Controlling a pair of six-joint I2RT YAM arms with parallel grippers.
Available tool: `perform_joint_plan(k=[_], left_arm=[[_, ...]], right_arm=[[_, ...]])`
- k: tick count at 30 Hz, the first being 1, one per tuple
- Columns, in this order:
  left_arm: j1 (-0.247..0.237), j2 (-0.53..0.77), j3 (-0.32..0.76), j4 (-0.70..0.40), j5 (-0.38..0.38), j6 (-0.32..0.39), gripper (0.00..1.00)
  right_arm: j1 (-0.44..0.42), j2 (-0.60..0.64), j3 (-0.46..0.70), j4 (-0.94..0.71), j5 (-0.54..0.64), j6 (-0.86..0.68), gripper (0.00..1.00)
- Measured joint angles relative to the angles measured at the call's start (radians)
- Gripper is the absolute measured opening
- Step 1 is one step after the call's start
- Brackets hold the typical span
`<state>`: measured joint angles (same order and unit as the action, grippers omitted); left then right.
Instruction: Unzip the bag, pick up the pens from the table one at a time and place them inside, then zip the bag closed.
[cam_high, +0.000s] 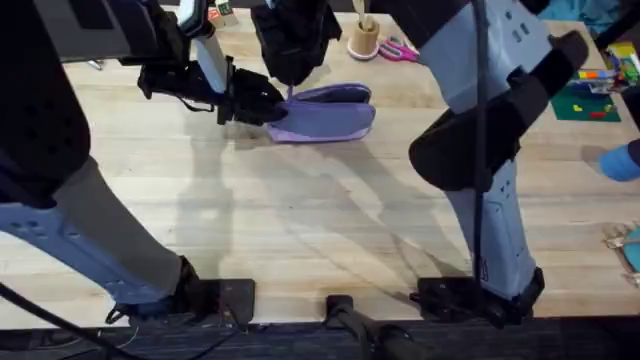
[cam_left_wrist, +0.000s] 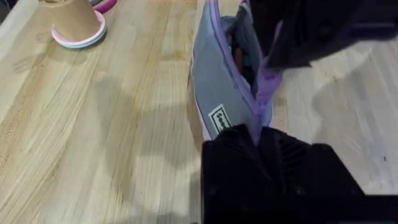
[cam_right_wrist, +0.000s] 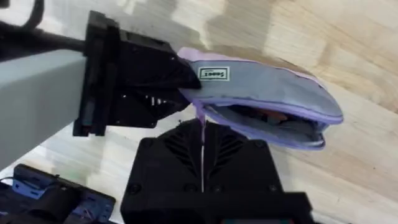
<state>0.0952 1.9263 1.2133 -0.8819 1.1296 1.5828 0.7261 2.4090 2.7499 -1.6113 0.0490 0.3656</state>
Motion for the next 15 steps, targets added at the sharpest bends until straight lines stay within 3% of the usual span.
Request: perform_joint_plan(k=[10, 15], left_arm=[[0.0, 0.0, 0.0, 0.001, 0.001, -0.005, 0.045], [0.0, 0.0, 0.0, 0.0, -0.001, -0.005, 0.044]], right_arm=[[-0.085, 0.0, -0.001, -0.004, -0.001, -0.015, 0.034], [-0.137, 0.0, -0.066, -0.005, 0.012, -0.026, 0.035]])
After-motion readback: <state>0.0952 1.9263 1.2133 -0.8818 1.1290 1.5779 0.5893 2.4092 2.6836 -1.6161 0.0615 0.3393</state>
